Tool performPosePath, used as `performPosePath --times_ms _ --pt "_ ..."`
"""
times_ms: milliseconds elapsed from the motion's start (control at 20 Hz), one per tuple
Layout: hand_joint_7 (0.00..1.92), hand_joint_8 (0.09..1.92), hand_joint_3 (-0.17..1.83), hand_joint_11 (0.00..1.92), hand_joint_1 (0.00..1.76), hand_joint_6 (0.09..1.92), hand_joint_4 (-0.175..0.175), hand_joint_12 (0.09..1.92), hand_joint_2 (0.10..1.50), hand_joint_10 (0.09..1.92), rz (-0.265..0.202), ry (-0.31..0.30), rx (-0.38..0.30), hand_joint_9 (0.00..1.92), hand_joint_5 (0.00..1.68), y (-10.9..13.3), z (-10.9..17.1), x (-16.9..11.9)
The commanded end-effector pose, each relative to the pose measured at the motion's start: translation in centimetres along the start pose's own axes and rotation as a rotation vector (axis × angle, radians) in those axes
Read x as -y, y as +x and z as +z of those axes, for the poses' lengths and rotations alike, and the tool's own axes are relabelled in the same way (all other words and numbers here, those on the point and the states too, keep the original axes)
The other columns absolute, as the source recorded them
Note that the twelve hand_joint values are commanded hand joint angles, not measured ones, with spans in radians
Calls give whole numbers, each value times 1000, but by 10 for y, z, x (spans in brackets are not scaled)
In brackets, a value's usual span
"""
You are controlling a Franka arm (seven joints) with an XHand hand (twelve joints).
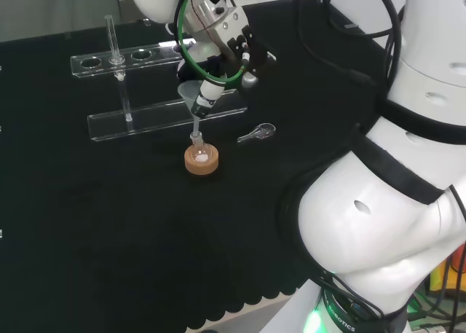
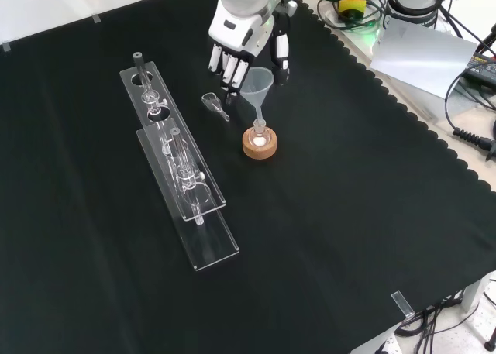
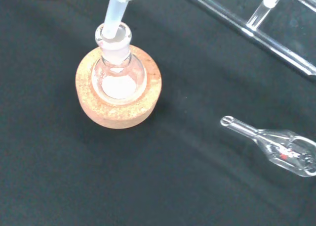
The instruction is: Remove the funnel from the round-bottom flask.
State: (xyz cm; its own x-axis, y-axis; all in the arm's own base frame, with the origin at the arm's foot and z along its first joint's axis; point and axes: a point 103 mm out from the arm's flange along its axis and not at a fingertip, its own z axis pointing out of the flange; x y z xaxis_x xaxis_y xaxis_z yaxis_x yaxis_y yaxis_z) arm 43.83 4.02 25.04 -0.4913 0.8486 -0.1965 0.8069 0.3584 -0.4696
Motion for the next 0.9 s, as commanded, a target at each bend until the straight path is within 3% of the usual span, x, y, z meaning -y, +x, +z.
performPosePath --times_ms 50,900 --pt "655 635 -175 617 823 720 -10 1249 1013 442 35 0 34 1090 629 -11 -15 15" --pt "659 638 -175 618 820 744 -10 1245 1013 445 140 -5 110 1094 627 -57 -52 46"
